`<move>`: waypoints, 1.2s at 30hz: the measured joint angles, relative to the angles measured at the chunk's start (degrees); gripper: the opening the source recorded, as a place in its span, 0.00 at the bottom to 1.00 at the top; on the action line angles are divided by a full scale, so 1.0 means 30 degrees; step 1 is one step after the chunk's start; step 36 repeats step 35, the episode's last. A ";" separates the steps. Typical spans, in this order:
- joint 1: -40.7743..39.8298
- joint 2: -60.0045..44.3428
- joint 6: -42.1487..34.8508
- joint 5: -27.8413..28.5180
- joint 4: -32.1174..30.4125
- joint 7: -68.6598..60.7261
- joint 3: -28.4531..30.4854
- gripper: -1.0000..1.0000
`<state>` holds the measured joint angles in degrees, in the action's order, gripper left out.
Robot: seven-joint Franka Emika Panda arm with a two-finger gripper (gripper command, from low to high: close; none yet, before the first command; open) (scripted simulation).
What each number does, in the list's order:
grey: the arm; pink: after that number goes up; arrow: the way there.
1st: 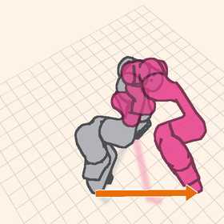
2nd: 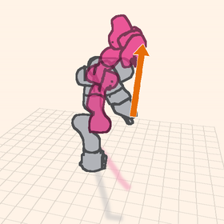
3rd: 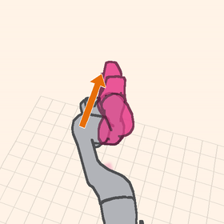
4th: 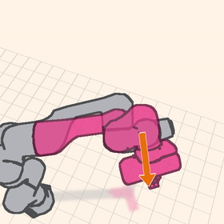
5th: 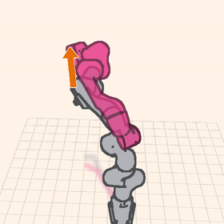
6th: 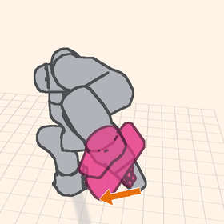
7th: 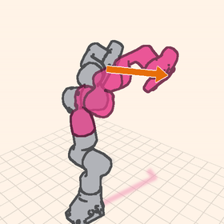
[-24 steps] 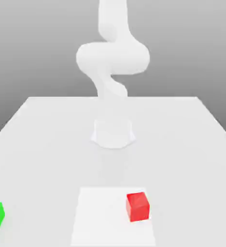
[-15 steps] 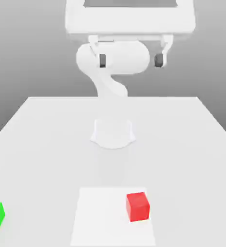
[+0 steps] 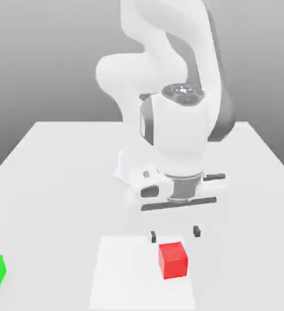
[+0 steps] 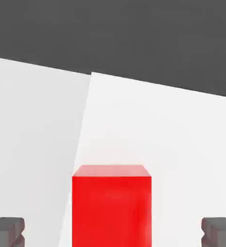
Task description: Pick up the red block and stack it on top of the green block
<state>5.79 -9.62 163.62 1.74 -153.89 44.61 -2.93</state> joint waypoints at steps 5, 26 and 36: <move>0.0222 -0.1940 0.1640 0.0328 0.0263 0.0245 0.0296 0.00; -0.5482 -0.0169 -0.4719 -0.2206 0.4650 0.1581 0.4785 0.00; -0.8568 -0.3910 -0.3942 -0.4566 0.7415 0.1470 0.6059 1.00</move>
